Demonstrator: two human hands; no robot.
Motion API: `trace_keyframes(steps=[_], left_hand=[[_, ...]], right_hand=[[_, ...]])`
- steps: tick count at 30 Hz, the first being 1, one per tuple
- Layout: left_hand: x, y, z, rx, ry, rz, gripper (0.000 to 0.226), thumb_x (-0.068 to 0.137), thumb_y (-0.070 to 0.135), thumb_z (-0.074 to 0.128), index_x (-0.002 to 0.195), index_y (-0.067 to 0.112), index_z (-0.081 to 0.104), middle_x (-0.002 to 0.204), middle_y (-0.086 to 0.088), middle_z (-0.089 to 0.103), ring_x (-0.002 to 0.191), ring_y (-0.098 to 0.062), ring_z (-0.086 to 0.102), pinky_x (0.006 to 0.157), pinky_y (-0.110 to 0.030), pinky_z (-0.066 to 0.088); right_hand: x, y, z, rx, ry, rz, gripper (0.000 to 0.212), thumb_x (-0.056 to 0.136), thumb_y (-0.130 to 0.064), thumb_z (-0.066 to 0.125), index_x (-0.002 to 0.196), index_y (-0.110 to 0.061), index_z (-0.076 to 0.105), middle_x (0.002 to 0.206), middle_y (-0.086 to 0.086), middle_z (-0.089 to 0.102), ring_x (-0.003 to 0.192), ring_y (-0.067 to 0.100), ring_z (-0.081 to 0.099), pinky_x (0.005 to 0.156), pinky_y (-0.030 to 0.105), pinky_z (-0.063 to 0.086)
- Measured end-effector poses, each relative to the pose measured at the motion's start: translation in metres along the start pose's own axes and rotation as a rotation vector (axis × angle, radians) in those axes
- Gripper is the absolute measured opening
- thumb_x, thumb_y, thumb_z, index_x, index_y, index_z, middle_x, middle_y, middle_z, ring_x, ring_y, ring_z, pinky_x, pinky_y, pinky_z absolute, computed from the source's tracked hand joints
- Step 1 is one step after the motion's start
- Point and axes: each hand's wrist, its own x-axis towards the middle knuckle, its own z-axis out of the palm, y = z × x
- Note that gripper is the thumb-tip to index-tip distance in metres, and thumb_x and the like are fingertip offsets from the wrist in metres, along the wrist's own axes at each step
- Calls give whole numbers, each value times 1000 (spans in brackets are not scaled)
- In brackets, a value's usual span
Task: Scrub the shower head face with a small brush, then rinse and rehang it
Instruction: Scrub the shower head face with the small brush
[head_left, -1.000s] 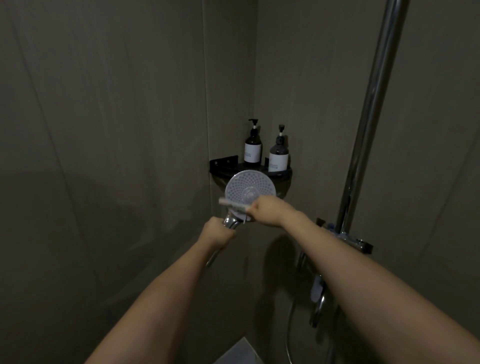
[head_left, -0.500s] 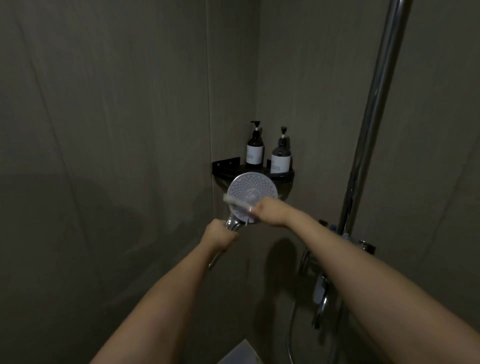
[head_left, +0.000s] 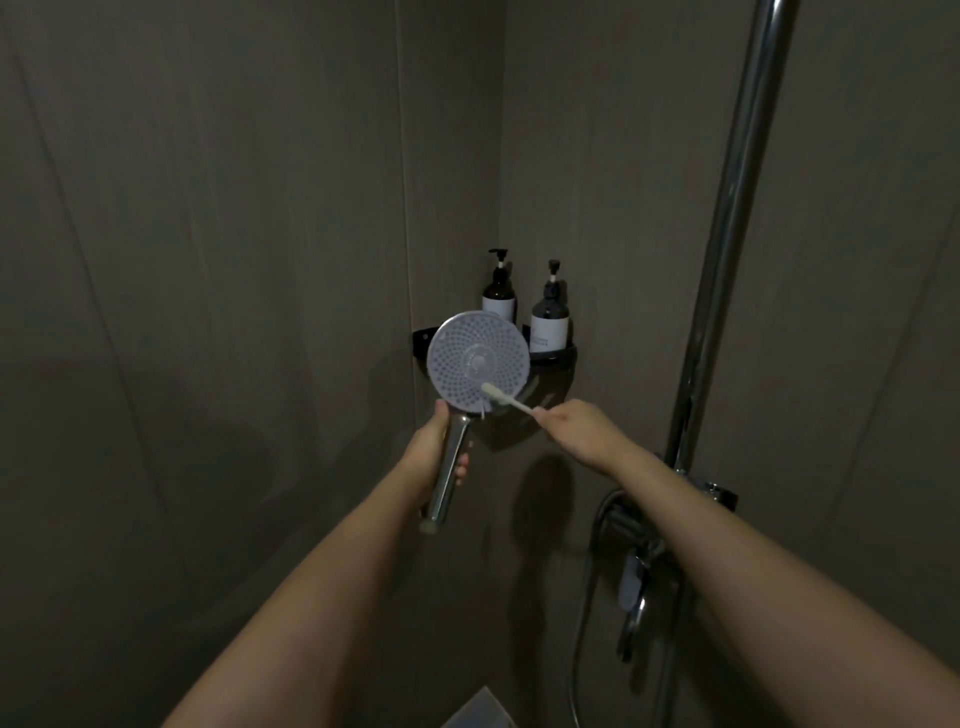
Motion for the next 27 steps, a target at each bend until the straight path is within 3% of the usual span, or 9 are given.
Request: trace_keyframes(steps=[4, 10, 13, 16, 18, 22, 27], left_hand=[[0, 10, 10, -126, -50, -4, 74, 93, 63, 12, 76, 7, 58, 47, -5, 53, 37, -14, 49, 45, -21, 42], [-4, 17, 24, -224, -174, -20, 77, 91, 65, 7, 82, 7, 56, 44, -7, 55, 36, -16, 50, 48, -23, 40], [-5, 19, 26, -243, -183, 14, 77, 93, 63, 7, 80, 6, 57, 45, -4, 58, 38, -13, 52, 48, -23, 41], [-7, 21, 23, -249, -191, 16, 81, 92, 63, 5, 80, 4, 59, 48, -5, 55, 43, -15, 49, 52, -26, 39], [-8, 22, 22, -244, -181, 14, 83, 92, 63, 4, 79, 2, 59, 50, -6, 53, 48, -17, 47, 55, -28, 36], [-6, 25, 21, -278, -140, 53, 75, 93, 62, 9, 80, 6, 57, 49, -5, 58, 46, -15, 50, 54, -27, 38], [-5, 21, 24, -268, -190, 43, 81, 91, 65, 3, 79, 5, 56, 49, -5, 54, 41, -15, 48, 53, -27, 37]], right_hand=[[-3, -6, 2, -221, -51, -65, 50, 98, -36, 39, 50, -22, 42, 55, 0, 44, 53, 16, 43, 54, 29, 32], [-1, -10, 1, -315, 66, -98, 42, 99, -37, 35, 76, -15, 63, 73, 4, 53, 72, 22, 52, 64, 28, 39], [-7, -5, 5, -330, -107, -78, 42, 98, -37, 38, 60, -25, 48, 65, -1, 49, 62, 16, 49, 63, 32, 42], [-16, 2, 15, -508, -333, -50, 40, 96, -40, 41, 59, -27, 47, 64, -5, 47, 64, 14, 48, 68, 33, 42], [-20, 9, 17, -562, -384, -62, 43, 96, -41, 42, 56, -25, 46, 62, -6, 45, 60, 12, 45, 62, 28, 38], [-11, 11, -1, -246, -179, -119, 47, 97, -35, 44, 52, -23, 47, 55, -2, 45, 53, 14, 43, 57, 29, 34], [-2, -10, -11, -100, 141, -169, 44, 99, -31, 40, 58, -18, 49, 60, 1, 47, 54, 14, 44, 49, 26, 31]])
